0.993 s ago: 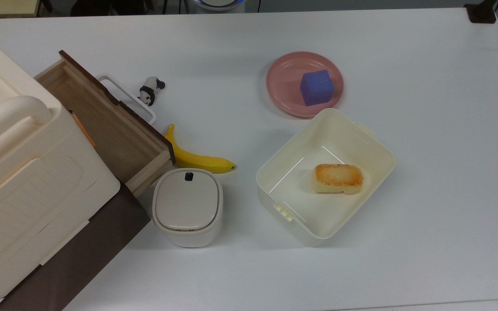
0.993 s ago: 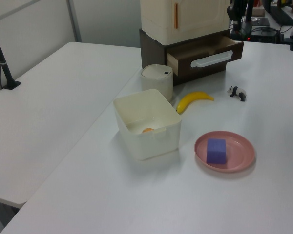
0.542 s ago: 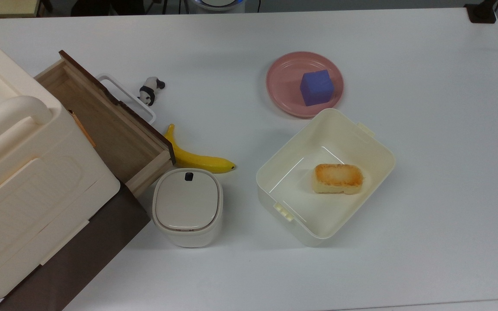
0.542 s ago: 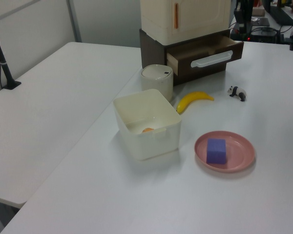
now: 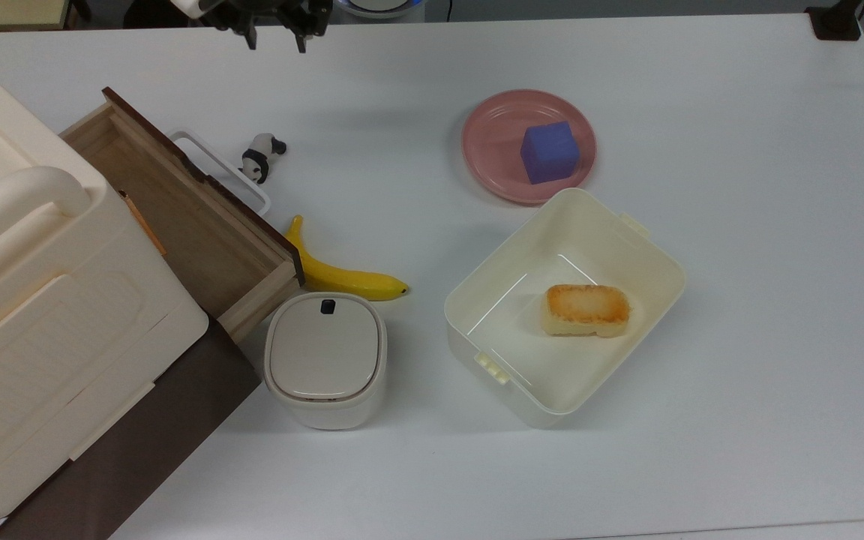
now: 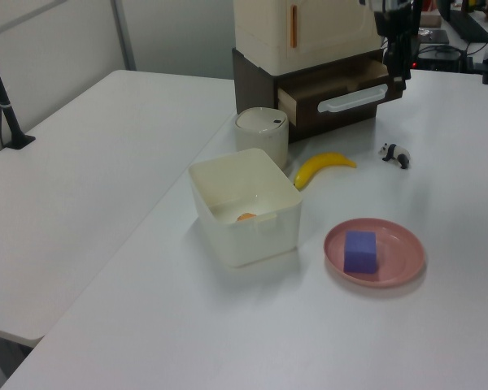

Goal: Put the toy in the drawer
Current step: 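Move the gripper down over the panda toy beside the drawer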

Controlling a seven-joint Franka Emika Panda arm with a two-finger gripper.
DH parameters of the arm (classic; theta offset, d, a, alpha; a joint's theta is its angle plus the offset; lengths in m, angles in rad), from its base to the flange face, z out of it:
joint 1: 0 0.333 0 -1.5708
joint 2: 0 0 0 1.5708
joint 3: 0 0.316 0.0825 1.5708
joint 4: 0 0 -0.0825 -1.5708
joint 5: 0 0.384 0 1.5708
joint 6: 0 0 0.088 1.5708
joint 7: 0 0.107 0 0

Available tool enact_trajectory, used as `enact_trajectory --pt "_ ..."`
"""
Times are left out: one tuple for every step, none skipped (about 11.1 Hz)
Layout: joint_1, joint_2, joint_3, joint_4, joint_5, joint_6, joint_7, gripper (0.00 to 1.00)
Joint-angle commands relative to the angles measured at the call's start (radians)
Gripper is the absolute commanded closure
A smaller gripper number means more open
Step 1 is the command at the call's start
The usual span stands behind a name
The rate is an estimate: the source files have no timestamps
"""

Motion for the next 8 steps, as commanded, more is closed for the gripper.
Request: enact_trajectory --pt "0.014 -0.032 0.009 -0.180 -0.051 0.116 -0.002 0.00" --pt "0.016 -0.032 0.012 -0.223 -0.065 0.173 0.032 0.00" --pt "0.016 -0.030 0.011 -0.264 -0.081 0.231 0.061 0.00" --pt "0.014 -0.029 0.011 -0.298 -0.093 0.279 0.070 0.00" --pt "0.014 -0.027 0.011 -0.337 -0.101 0.313 0.092 0.00" --pt "0.013 -0.026 0.011 -0.358 -0.119 0.345 0.116 0.00" --pt "0.010 -0.018 0.011 -0.381 -0.139 0.380 0.139 0.00" --pt "0.002 -0.012 0.011 -0.392 -0.171 0.414 0.171 0.00"
